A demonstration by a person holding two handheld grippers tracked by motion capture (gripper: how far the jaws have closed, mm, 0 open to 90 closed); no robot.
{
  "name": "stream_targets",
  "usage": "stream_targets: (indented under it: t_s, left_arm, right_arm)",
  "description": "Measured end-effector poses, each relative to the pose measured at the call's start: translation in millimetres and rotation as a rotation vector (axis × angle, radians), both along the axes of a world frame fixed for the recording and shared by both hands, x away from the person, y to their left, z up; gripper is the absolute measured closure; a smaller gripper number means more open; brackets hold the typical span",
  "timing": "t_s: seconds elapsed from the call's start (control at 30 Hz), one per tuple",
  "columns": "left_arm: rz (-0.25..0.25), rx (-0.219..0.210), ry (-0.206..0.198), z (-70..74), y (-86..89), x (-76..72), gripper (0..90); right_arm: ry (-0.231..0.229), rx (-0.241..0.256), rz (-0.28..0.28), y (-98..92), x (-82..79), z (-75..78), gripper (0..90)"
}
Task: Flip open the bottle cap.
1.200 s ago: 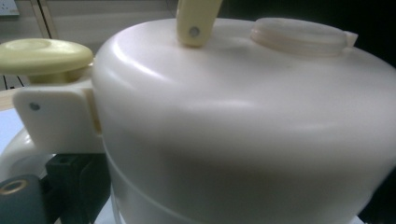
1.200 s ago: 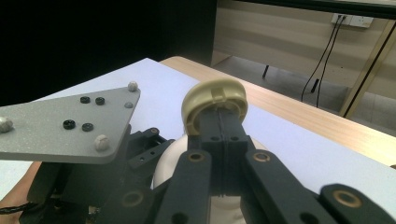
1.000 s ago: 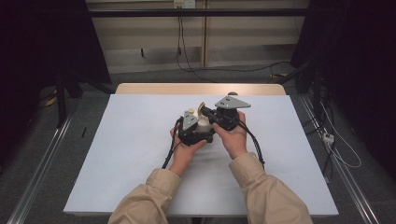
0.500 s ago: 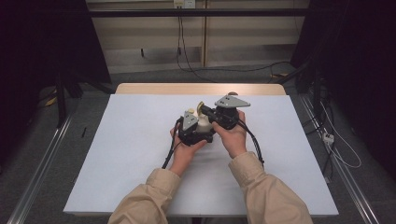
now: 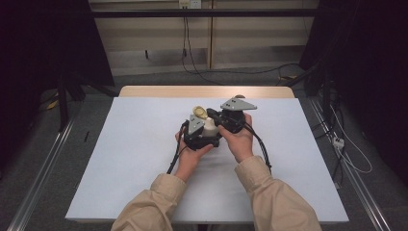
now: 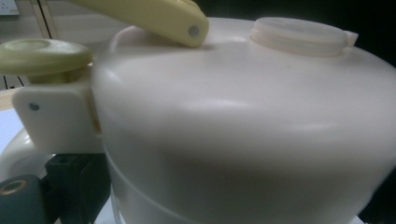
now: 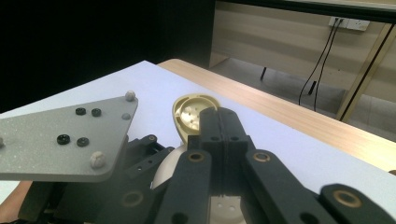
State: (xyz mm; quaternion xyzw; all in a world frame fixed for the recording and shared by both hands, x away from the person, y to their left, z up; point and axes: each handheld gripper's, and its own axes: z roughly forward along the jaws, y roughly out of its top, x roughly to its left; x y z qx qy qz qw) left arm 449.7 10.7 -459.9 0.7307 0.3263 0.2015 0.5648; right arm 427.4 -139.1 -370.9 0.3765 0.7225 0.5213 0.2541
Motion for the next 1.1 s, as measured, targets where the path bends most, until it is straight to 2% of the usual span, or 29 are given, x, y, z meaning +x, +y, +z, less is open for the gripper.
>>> stream_targets:
  t_s: [0.1, 0.2, 0.37, 0.53, 0.67, 0.77, 0.87, 1.0, 1.1]
  left_arm:
    - [-0.002, -0.007, 0.004, 0.0, 0.0, 0.0, 5.4]
    - [-0.001, -0.013, 0.005, -0.2, -0.3, 0.0, 5.3]
    - [-0.009, -0.002, 0.013, 1.1, 2.4, -0.4, 5.1]
    - [-0.007, 0.013, 0.015, 1.9, 2.3, -1.5, 4.8]
    - [0.002, 0.025, 0.029, 3.0, 1.9, -2.4, 4.6]
    - [-0.006, 0.040, 0.030, 3.1, 2.2, -2.8, 4.5]
    - [-0.010, 0.092, 0.058, 0.3, 2.9, -2.8, 2.6]
    - [0.002, 0.111, 0.066, 3.3, 3.0, -6.2, 3.6]
    - [0.003, 0.116, 0.084, 5.2, 4.1, -7.8, 3.9]
  right_arm:
    - [-0.004, -0.013, 0.004, -0.8, -0.7, 0.4, 90.0]
    - [-0.010, -0.007, 0.003, -2.8, -2.3, 2.5, 90.0]
    - [-0.009, -0.028, 0.003, -6.2, -6.1, 4.3, 86.3]
    - [-0.013, -0.019, -0.006, -14.9, -13.0, 1.4, 80.3]
    - [-0.015, -0.024, -0.013, -18.7, -17.7, -1.6, 67.6]
    - [-0.014, -0.004, -0.022, -23.2, -21.9, -1.3, 56.8]
    - [-0.011, -0.008, -0.028, -27.0, -25.9, -0.3, 49.6]
    - [-0.007, -0.004, -0.046, -32.5, -32.7, -1.4, 39.5]
    - [-0.003, 0.002, -0.048, -36.3, -37.2, -3.0, 35.8]
